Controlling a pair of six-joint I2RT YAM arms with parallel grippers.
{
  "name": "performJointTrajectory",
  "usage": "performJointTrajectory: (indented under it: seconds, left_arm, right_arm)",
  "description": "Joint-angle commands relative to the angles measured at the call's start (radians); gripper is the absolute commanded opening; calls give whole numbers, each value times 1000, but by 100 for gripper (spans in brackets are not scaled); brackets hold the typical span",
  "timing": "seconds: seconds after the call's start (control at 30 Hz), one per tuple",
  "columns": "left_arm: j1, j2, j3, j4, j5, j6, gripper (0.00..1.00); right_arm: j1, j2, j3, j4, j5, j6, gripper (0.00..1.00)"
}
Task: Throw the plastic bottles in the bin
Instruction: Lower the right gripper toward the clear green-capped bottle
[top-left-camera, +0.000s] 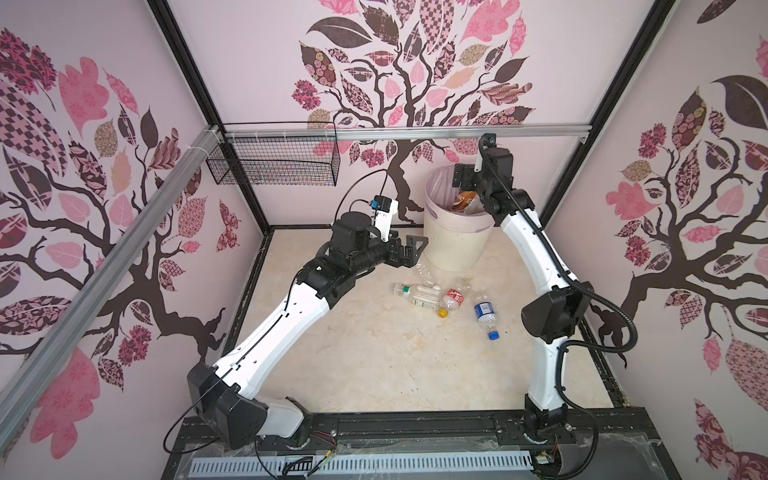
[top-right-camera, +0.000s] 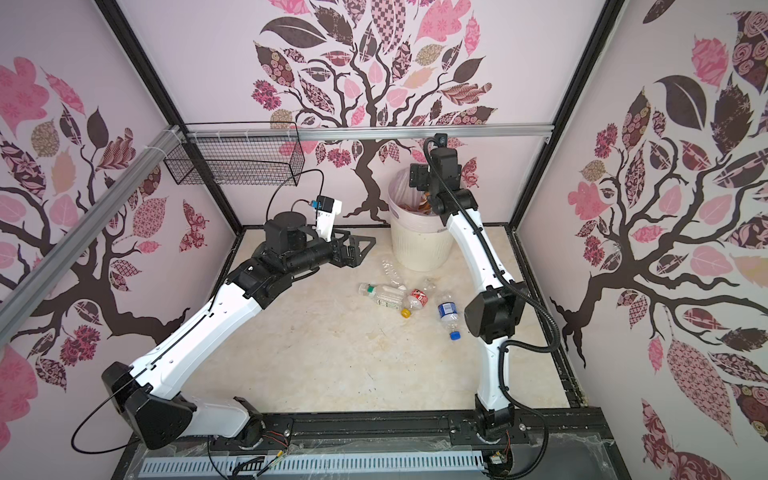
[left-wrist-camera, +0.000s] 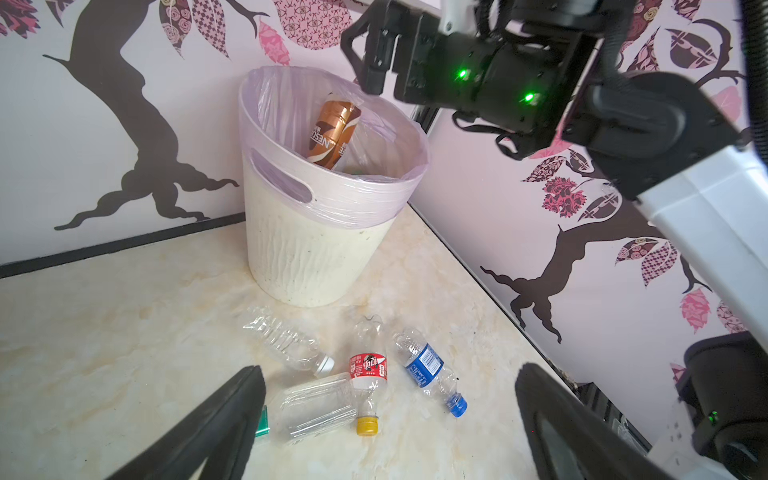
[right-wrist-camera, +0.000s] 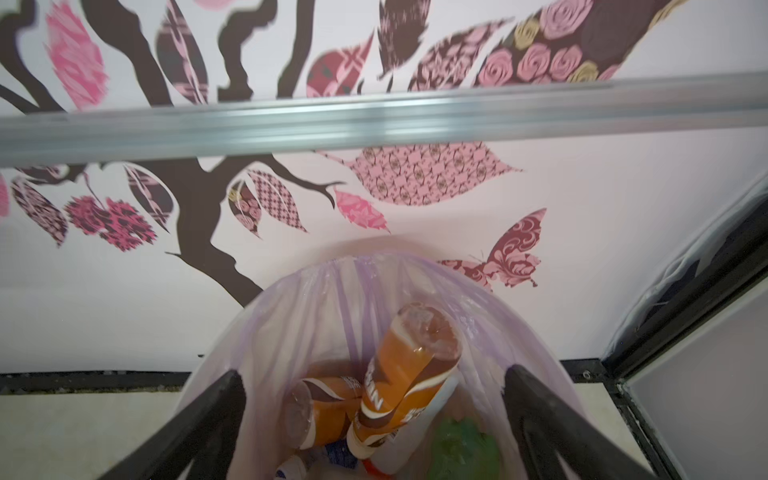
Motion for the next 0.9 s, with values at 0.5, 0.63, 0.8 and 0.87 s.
performJointTrajectory:
  seconds: [0.5, 0.63, 0.8, 0.87]
  left_arm:
    - [2, -104, -187, -108, -104, -79, 98]
    - [17, -124, -221, -113, -116, -101, 98]
    - [77, -155, -303, -87, -87, -174, 98]
    - [101, -160, -331, -79, -58, -202, 98]
  right_arm:
    - [25, -301, -184, 52, -74, 96, 100]
    - [42, -402, -373, 98, -72, 105, 100]
    - [72, -553, -669, 167, -72, 119, 99]
    - [82, -594, -764, 175, -70, 127, 99]
